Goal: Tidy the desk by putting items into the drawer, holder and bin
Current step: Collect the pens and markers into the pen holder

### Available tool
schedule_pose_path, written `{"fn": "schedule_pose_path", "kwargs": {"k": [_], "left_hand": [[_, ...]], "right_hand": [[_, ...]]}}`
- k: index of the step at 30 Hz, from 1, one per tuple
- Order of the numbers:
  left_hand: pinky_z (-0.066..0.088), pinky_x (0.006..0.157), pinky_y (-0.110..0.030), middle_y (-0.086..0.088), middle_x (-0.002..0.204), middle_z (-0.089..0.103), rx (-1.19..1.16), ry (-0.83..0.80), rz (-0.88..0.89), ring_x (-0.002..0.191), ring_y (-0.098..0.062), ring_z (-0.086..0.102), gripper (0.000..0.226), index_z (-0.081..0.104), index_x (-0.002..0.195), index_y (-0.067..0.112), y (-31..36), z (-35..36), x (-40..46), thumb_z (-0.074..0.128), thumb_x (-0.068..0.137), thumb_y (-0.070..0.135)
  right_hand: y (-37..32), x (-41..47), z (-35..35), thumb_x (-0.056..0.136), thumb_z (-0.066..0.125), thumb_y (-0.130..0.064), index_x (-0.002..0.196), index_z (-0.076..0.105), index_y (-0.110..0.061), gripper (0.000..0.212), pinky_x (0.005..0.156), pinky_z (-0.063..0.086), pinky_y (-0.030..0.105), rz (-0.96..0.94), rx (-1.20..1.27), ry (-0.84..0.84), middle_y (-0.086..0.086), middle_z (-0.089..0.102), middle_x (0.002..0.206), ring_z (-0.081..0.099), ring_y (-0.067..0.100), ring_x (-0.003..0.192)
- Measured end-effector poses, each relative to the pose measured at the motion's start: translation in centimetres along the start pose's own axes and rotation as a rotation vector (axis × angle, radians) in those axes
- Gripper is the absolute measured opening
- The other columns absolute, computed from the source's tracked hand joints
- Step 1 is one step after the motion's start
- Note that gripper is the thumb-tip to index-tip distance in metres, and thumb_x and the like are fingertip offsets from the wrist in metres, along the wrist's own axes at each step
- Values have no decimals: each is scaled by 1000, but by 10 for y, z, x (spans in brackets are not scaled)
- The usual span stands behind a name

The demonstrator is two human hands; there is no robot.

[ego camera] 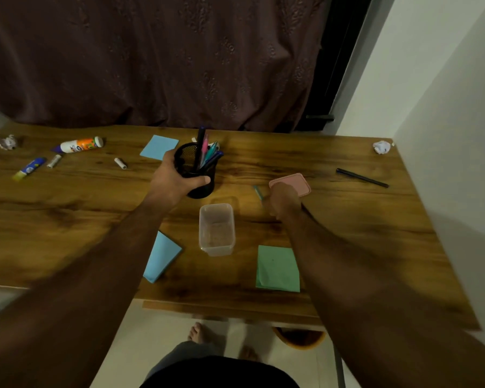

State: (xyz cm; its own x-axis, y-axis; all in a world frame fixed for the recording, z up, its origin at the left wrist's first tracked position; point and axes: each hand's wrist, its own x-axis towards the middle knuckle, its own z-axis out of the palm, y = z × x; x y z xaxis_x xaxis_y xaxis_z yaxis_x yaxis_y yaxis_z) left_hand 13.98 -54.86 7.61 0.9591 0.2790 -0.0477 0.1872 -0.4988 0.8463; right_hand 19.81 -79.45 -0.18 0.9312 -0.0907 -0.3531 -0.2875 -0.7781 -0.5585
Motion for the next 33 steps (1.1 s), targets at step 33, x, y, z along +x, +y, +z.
{"fn": "schedule_pose_path", "kwargs": {"k": [33], "left_hand": [[39,85,-24,1,128,58,246,-162,216,118,-20,54,92,39,140,23,47,-6,20,87,63,35]], "right_hand": [[-200,-45,-113,84,66,-15,96,76,-22,17,83,54,33,-834,-548,154,-1,72,105,65,19,96]]}}
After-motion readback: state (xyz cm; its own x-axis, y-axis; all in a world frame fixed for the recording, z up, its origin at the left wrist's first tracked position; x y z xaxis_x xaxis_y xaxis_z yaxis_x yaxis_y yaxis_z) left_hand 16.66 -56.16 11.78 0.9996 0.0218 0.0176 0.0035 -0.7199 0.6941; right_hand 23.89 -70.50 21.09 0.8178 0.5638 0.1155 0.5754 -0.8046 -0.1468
